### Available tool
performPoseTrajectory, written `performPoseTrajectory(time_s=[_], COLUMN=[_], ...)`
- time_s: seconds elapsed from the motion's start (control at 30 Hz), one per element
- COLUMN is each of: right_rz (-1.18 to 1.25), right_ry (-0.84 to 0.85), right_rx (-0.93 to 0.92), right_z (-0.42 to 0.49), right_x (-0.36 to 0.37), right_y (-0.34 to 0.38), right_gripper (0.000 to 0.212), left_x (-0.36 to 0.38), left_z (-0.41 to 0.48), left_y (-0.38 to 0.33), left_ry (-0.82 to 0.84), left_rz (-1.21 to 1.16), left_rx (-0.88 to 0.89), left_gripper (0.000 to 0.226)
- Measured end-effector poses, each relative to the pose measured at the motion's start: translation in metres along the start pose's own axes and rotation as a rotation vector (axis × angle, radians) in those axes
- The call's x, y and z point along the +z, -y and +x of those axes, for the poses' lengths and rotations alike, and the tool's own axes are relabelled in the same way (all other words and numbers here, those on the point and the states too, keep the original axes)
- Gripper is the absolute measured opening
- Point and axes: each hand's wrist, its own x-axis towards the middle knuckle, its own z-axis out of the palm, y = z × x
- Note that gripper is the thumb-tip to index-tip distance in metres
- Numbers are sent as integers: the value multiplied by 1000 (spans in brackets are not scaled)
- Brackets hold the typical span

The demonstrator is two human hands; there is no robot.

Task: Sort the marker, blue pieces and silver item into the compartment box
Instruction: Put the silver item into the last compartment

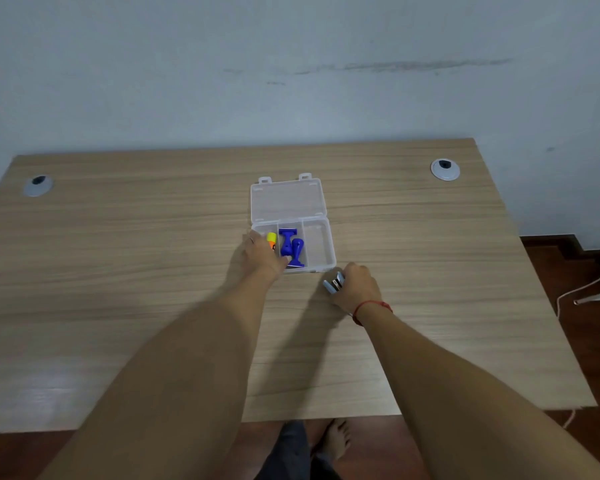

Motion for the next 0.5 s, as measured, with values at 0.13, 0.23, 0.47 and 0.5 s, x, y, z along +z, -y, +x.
performPoseTrajectory(time_s=[0.13, 0.23, 0.47, 0.5], right_rz=[35, 74, 194, 223], right_ry=[-38, -67, -75, -72], right_rx=[31, 35, 37, 40], right_z=[-1, 5, 26, 28], right_x=[-10, -27, -50, -48], right_y=[-5, -1, 40, 46], right_gripper=[40, 35, 27, 29], left_x=[1, 1, -1, 1], left_z=[-5, -7, 2, 3], left_y=[3, 4, 7, 7], left_ry=[6, 8, -7, -11], left_rz=[-23, -32, -88, -83], left_rx=[-10, -13, -4, -2], left_gripper=[80, 79, 80, 80])
